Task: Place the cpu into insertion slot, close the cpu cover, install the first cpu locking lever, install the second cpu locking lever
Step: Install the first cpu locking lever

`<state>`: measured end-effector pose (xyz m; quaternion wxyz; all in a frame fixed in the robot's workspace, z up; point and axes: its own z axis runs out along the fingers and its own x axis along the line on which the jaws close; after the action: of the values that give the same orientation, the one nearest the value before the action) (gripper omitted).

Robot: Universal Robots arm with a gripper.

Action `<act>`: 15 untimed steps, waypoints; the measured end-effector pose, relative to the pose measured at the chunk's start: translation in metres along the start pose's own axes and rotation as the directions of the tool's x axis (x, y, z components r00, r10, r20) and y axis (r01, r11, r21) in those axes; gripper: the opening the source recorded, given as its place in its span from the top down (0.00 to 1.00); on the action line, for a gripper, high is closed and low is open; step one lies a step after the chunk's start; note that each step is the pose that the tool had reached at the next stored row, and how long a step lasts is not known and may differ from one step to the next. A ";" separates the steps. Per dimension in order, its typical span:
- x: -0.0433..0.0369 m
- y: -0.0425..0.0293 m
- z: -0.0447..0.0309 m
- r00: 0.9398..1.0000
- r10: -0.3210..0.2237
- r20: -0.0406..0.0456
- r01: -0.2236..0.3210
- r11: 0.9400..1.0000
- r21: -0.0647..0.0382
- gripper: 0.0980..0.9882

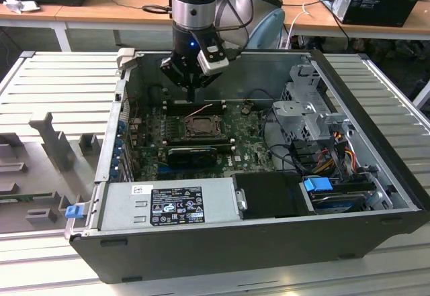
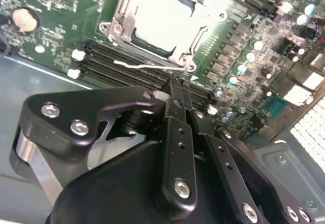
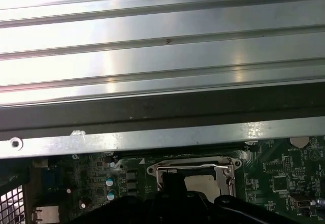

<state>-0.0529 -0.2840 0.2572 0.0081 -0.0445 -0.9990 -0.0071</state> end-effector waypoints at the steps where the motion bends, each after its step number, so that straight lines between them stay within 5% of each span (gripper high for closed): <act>1: -0.0026 0.0002 0.0000 1.000 0.000 0.000 0.000 1.000 0.000 0.99; 10: -0.0151 0.0013 0.0010 1.000 0.000 -0.001 0.000 1.000 -0.004 0.99; 11: -0.0152 0.0011 0.0013 1.000 0.000 -0.001 0.000 1.000 -0.014 0.99; 13: -0.0160 0.0003 0.0035 1.000 -0.001 -0.005 0.001 0.998 -0.057 0.99; 15: -0.0178 0.0003 0.0097 1.000 -0.002 -0.005 0.001 0.998 -0.057 0.99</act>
<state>-0.0352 -0.2851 0.2472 0.0094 -0.0439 -0.9984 -0.0356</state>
